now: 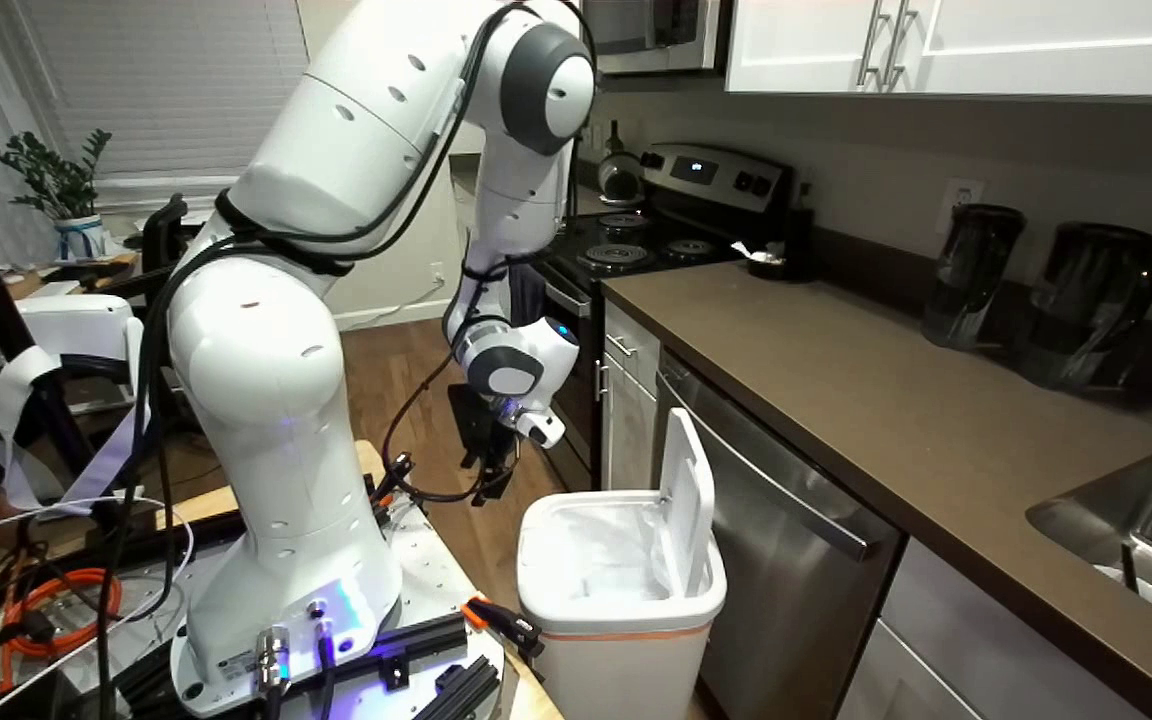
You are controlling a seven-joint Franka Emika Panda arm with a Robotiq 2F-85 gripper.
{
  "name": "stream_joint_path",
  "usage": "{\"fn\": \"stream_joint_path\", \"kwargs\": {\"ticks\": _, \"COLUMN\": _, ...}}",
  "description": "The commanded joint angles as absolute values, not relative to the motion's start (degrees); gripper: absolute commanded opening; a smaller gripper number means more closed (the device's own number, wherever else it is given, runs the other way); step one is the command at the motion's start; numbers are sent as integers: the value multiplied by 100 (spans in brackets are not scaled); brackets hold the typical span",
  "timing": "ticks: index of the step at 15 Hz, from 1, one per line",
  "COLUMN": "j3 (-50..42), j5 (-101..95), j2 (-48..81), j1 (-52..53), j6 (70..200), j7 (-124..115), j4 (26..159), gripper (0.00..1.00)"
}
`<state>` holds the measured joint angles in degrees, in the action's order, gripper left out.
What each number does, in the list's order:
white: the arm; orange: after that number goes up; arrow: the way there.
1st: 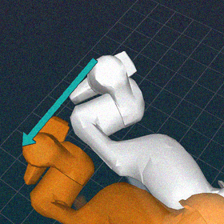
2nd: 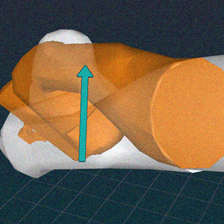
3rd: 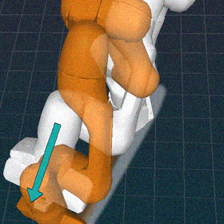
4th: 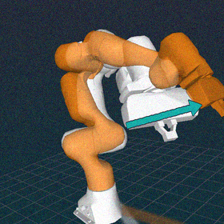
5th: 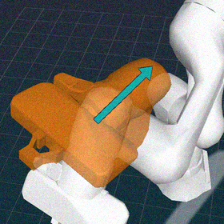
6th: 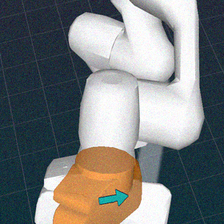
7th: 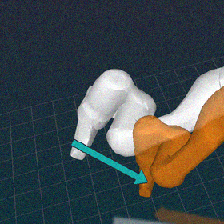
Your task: Open the lid of the white bin
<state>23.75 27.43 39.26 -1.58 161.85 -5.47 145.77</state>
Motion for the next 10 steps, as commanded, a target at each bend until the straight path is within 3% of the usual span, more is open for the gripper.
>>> {"fn": "stream_joint_path", "kwargs": {"ticks": 1, "j3": 2648, "j5": 2953, "j2": 2799, "j1": -435, "j6": 16279, "j7": -564, "j4": 15556, "gripper": 100}}
{"fn": "stream_joint_path", "kwargs": {"ticks": 10, "j3": 1409, "j5": 2486, "j2": 1499, "j1": 285, "j6": 16406, "j7": -1270, "j4": 16051, "gripper": 100}}
